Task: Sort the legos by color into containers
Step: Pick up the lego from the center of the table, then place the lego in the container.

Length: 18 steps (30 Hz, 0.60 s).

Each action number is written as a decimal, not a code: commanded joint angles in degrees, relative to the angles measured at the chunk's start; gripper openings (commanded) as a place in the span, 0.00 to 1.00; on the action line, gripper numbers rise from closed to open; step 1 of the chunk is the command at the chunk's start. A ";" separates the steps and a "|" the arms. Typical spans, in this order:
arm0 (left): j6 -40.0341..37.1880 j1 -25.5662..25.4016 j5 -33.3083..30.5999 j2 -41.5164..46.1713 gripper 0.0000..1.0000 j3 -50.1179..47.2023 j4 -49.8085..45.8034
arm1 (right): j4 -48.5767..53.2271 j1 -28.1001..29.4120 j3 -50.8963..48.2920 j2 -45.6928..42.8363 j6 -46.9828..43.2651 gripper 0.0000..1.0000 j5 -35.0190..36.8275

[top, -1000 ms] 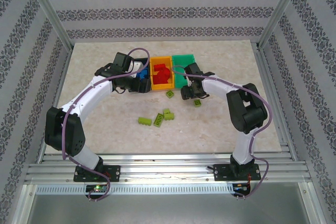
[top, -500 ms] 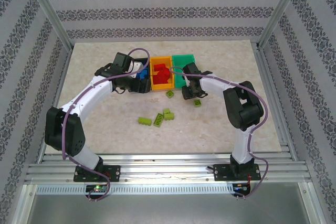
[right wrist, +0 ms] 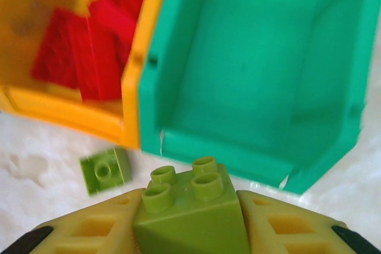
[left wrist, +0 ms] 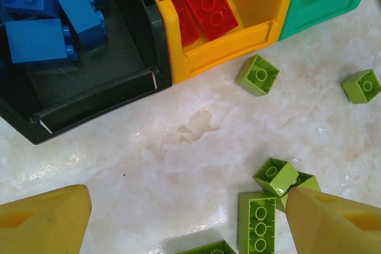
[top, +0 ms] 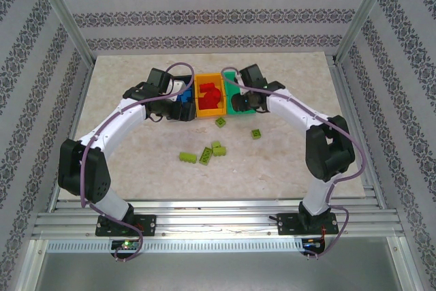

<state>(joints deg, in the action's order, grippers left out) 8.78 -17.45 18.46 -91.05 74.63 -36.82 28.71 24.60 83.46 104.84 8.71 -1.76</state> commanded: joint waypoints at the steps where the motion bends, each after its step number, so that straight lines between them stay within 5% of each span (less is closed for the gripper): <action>1: -1.04 0.84 0.44 -0.11 0.85 1.60 -1.59 | 1.06 -1.67 5.78 4.05 0.86 0.40 -2.20; 9: -0.69 0.78 1.12 -0.33 0.85 1.53 -1.41 | 3.10 -5.05 17.14 13.27 2.23 0.57 -5.19; 18: 0.01 0.82 3.59 -0.27 0.85 1.83 -1.02 | -3.97 -1.75 -0.38 2.36 3.24 0.59 -3.34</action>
<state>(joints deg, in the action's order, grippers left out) 8.82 -17.45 20.34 -91.07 74.67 -36.82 26.48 22.06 86.67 111.98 10.74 -5.43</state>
